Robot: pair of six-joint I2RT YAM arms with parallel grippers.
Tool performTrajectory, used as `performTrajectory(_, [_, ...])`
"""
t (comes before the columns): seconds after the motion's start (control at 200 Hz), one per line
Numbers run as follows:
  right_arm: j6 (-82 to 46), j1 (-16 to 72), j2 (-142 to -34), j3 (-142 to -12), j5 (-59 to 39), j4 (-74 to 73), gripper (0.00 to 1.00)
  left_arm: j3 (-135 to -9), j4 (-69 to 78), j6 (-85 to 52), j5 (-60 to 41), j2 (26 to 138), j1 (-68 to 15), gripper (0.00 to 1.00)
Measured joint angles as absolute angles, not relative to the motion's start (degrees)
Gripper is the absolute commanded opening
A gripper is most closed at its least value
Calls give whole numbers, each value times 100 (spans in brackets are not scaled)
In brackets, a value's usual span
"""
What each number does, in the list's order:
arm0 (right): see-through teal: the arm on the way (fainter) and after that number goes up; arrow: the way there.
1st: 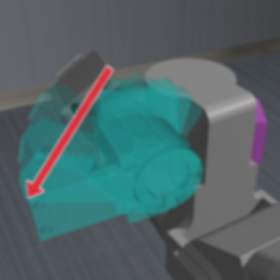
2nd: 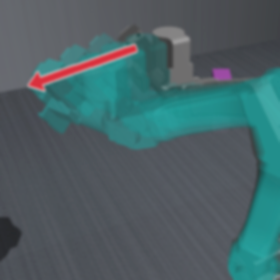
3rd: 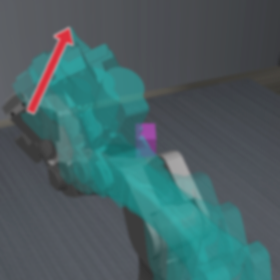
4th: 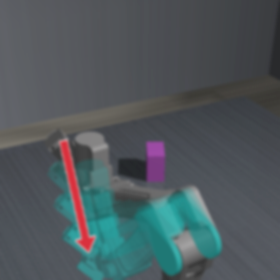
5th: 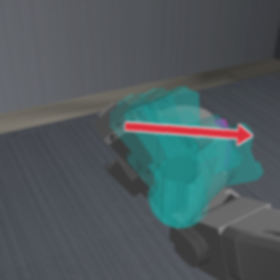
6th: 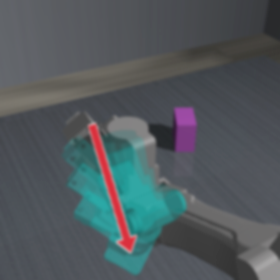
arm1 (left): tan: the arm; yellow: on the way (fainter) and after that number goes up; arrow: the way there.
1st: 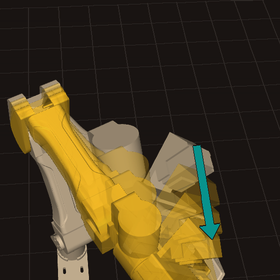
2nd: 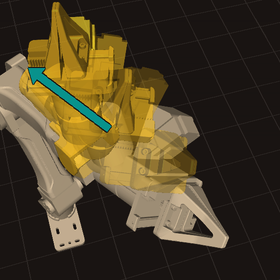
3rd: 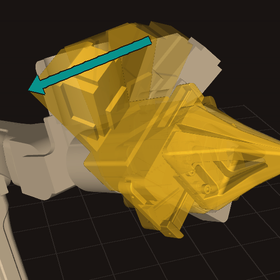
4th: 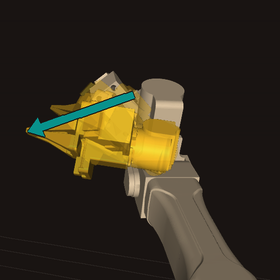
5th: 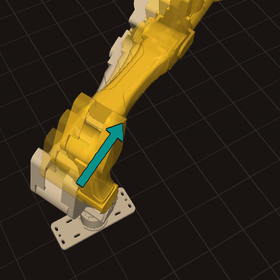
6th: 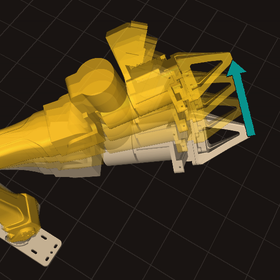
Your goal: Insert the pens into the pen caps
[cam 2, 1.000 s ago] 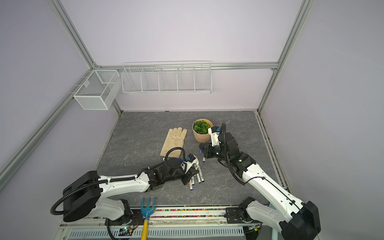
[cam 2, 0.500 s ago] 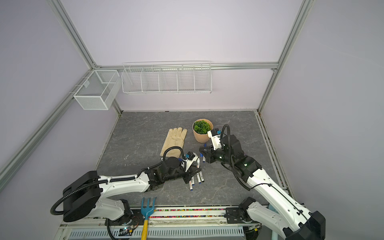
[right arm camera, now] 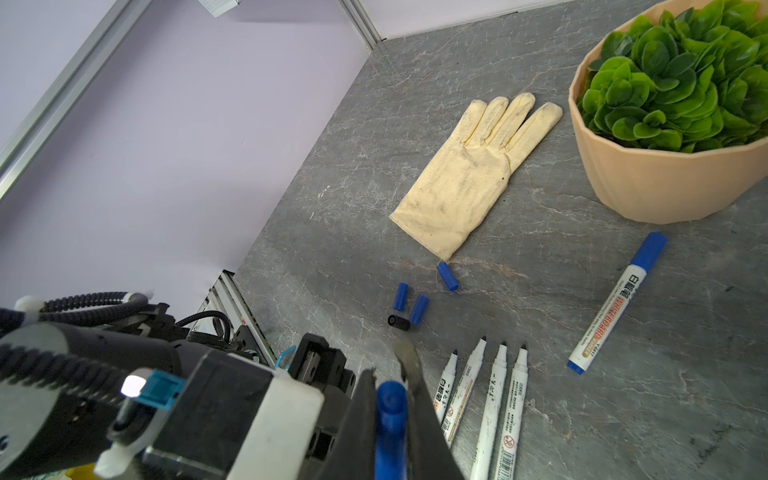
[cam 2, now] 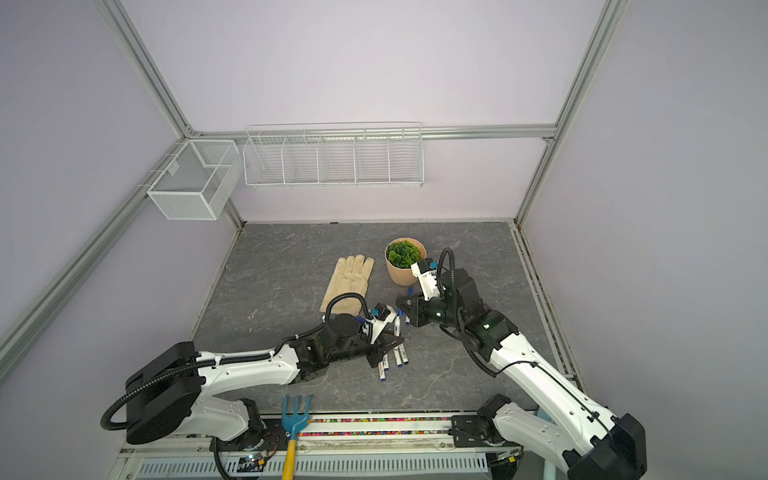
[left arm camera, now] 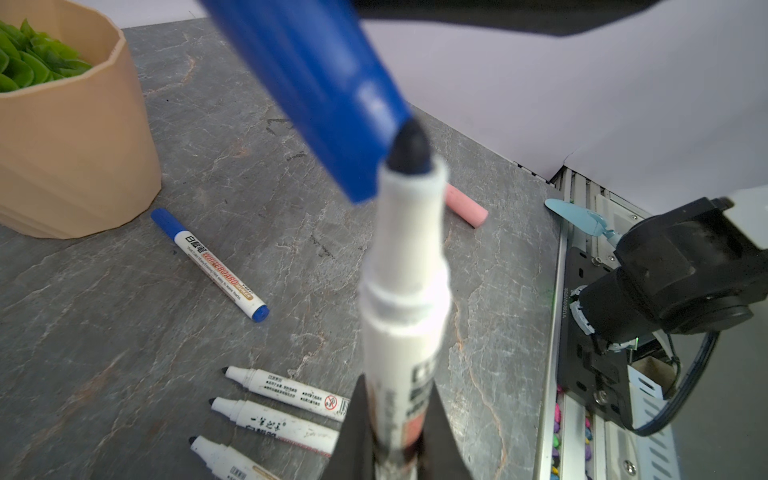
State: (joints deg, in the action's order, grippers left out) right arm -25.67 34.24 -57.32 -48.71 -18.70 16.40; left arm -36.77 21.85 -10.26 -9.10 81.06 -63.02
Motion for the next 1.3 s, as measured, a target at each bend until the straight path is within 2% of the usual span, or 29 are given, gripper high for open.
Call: performTrajectory(1.299, [-2539, 3428, -5583, -5083, -2126, 1529, 7, -3677, 2421, -1070, -1205, 8145, -6202, 0])
